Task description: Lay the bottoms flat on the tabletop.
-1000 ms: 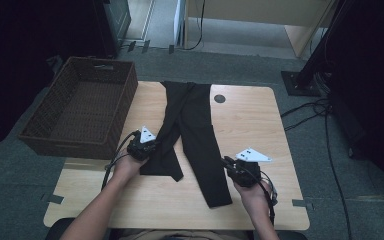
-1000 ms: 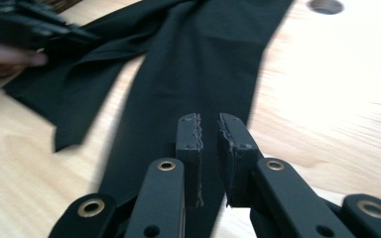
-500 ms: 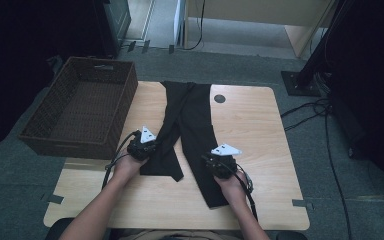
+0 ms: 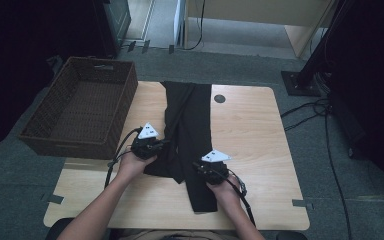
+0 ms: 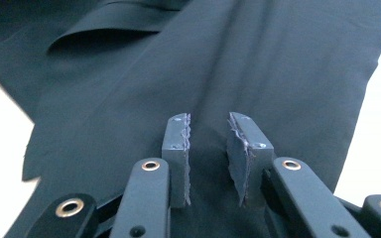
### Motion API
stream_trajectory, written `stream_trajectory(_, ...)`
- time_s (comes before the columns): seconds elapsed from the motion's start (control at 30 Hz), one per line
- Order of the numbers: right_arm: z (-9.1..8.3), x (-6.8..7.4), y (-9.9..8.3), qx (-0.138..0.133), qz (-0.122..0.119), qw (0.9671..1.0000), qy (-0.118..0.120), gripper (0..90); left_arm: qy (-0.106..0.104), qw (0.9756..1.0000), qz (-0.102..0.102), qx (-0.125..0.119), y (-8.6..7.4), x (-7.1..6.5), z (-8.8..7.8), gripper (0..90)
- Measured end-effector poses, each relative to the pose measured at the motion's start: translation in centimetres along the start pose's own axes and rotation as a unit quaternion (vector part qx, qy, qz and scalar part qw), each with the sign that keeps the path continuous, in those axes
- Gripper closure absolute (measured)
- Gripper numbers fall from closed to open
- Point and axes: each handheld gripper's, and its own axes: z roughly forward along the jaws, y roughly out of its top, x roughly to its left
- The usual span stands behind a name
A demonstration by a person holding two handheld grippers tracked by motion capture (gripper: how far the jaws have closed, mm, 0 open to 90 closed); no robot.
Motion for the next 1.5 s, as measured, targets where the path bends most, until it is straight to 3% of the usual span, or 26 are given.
stream_trajectory(0.07, 0.1, 1.2, 0.0, 0.002, -0.005, 1.0000, 0.007, 73.3, -0.016, 0.9998, 0.011, -0.001, 0.6, -1.0, -0.2, 89.1)
stream_trajectory(0.2, 0.2, 2.2, 0.0, 0.000, 0.004, 0.9998, 0.019, 74.8, -0.043, 0.9983, 0.036, 0.012, 0.8, -3.0, -0.3, 89.1)
stream_trajectory(0.33, 0.4, 2.4, 0.1, 0.001, 0.002, 0.9997, 0.024, 74.0, -0.054, 0.9969, 0.040, 0.041, -0.2, -3.7, 0.7, 89.0)
stream_trajectory(0.5, 0.1, 1.6, 0.2, 0.003, 0.002, 0.9998, 0.021, 68.7, -0.048, 0.9946, 0.049, 0.079, -1.4, -4.0, 2.0, 89.0)
stream_trajectory(0.57, -0.3, 0.4, 0.6, -0.017, 0.015, 0.9997, 0.005, 68.4, -0.048, 0.9939, 0.048, 0.086, -1.8, -4.0, 2.5, 88.8)
stream_trajectory(0.7, 0.0, -0.7, 1.6, -0.026, 0.023, 0.9994, -0.008, 64.3, -0.045, 0.9937, 0.047, 0.091, -2.2, -3.9, 2.9, 88.5)
stream_trajectory(0.87, 2.0, -2.0, 3.9, -0.038, 0.032, 0.9986, -0.018, 55.9, -0.043, 0.9939, 0.043, 0.092, -2.8, -4.0, 3.2, 87.2)
stream_trajectory(1.03, 4.9, -2.8, 6.2, -0.049, 0.055, 0.9973, 0.003, 47.7, -0.046, 0.9941, 0.040, 0.090, -3.0, -4.1, 3.0, 85.4)
stream_trajectory(1.13, 6.8, -2.7, 7.0, -0.031, 0.047, 0.9984, -0.002, 47.2, -0.045, 0.9941, 0.043, 0.088, -3.1, -4.2, 3.0, 83.6)
stream_trajectory(1.17, 7.8, -2.7, 7.1, -0.014, 0.046, 0.9988, -0.004, 50.4, -0.046, 0.9943, 0.041, 0.087, -3.1, -4.2, 3.0, 82.3)
stream_trajectory(1.23, 8.1, -2.7, 7.1, -0.007, 0.044, 0.9990, -0.008, 55.7, -0.048, 0.9942, 0.038, 0.089, -3.1, -4.0, 2.9, 81.8)
stream_trajectory(1.27, 8.2, -2.6, 7.1, -0.001, 0.043, 0.9990, -0.012, 63.7, -0.047, 0.9944, 0.037, 0.088, -3.1, -4.0, 2.8, 80.7)
stream_trajectory(1.3, 8.3, -2.7, 7.1, 0.000, 0.041, 0.9991, -0.006, 77.3, -0.047, 0.9945, 0.034, 0.087, -3.1, -3.9, 2.7, 78.3)
stream_trajectory(1.33, 8.3, -2.7, 7.1, 0.000, 0.041, 0.9991, -0.006, 77.3, -0.048, 0.9945, 0.034, 0.086, -3.1, -3.9, 2.7, 78.3)
stream_trajectory(1.4, 8.1, -2.8, 7.0, 0.004, 0.026, 0.9997, 0.003, 87.8, -0.043, 0.9957, 0.031, 0.077, -2.7, -3.6, 2.2, 75.4)
stream_trajectory(1.5, 7.5, -2.9, 7.0, 0.017, 0.023, 0.9996, -0.007, 90.0, -0.036, 0.9984, 0.013, 0.041, -1.4, -2.6, 0.5, 72.3)
